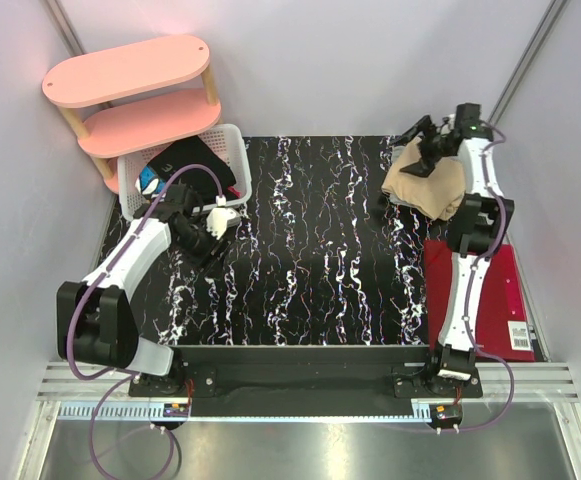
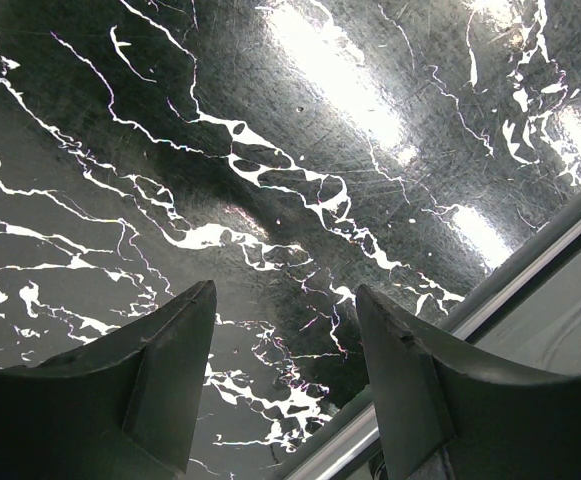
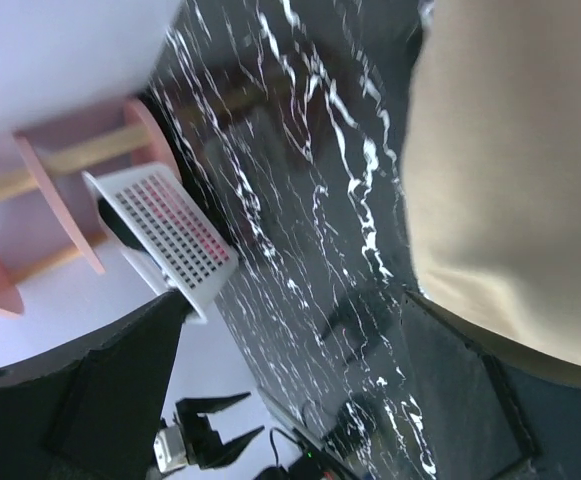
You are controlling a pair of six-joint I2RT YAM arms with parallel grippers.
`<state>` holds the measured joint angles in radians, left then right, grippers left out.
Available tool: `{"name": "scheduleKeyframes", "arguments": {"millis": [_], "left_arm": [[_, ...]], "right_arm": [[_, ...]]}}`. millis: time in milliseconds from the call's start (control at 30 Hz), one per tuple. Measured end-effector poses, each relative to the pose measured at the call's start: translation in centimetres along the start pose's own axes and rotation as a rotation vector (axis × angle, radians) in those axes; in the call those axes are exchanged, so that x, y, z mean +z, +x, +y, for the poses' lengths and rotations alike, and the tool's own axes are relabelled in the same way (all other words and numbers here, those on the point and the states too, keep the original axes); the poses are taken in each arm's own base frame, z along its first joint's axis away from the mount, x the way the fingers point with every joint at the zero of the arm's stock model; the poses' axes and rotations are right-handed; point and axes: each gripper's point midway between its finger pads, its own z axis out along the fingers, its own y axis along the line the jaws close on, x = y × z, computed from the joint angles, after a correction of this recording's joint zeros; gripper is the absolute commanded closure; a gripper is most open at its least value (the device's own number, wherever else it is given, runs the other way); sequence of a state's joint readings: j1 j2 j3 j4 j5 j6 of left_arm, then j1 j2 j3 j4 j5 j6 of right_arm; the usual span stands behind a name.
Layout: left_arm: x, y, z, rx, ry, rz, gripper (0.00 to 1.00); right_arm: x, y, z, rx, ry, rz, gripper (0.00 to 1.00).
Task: Fold and stack the t-shirts
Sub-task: Neatly place the folded tshirt to the corner
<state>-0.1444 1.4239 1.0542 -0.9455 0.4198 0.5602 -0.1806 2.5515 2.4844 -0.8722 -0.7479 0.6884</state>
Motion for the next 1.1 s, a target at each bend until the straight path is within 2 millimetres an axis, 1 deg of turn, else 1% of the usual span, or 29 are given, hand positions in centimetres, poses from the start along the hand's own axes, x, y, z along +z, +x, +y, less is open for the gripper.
{"name": "scheduleKeyframes", "arguments": {"millis": [67,167,200,267,333,400,567,633,733,833,900,967,1000,1067,1100], "left_arm": [[0.1,0.1,0.0,-0.002,0.002,0.005,0.37],[0.2,0.1,0.1,-0.003,0.003,0.005,0.37],[0.2,0.1,0.1,-0.003,0.003,0.005,0.37],[0.2,0.0,0.1,-0.002,0.003,0.004,0.37],[0.2,0.0,0.1,-0.002,0.002,0.003,0.37],[0.2,0.0,0.1,-0.002,0.002,0.003,0.37],[0.2,0.0,0.1,-0.001,0.001,0.003,0.37],[0.1,0.0,0.1,0.0,0.0,0.002,0.37],[0.0,0.0,0.1,0.001,-0.002,-0.001,0.37],[-0.1,-0.1,0.1,0.003,-0.005,-0.005,0.37],[-0.1,-0.1,0.1,0.003,-0.005,-0.005,0.37],[-0.1,-0.1,0.1,0.003,-0.005,-0.005,0.37],[-0.1,-0.1,0.1,0.003,-0.005,-0.005,0.37],[-0.1,-0.1,0.1,0.003,-0.005,-0.005,0.37],[-0.1,-0.1,0.1,0.003,-0.005,-0.005,0.37]], "right_arm": [[1.9,1.9,0.1,-0.008,0.005,0.048,0.03],[4.4,4.1,-0.4,-0.011,0.019,0.107,0.03],[5.2,4.6,-0.9,-0.006,0.026,0.125,0.03],[6.3,5.0,-2.2,0.01,0.042,0.146,0.02],[6.9,5.0,-3.4,0.028,0.053,0.153,0.02],[6.8,4.9,-4.0,0.039,0.052,0.159,0.0],[6.2,4.7,-3.6,0.035,0.015,0.174,0.0],[5.8,4.5,-3.0,0.028,-0.009,0.179,0.0],[4.1,3.6,-0.9,0.016,-0.077,0.169,0.0],[1.4,1.6,1.4,-0.003,-0.155,0.12,0.0],[-1.2,-0.3,2.7,-0.015,-0.203,0.069,0.0],[-3.4,-2.2,3.1,-0.022,-0.229,0.014,0.0],[-4.2,-2.9,3.0,-0.024,-0.236,-0.008,0.0],[-5.3,-4.4,2.1,-0.018,-0.241,-0.044,0.0],[-5.6,-5.0,1.1,-0.003,-0.234,-0.056,0.0]]}}
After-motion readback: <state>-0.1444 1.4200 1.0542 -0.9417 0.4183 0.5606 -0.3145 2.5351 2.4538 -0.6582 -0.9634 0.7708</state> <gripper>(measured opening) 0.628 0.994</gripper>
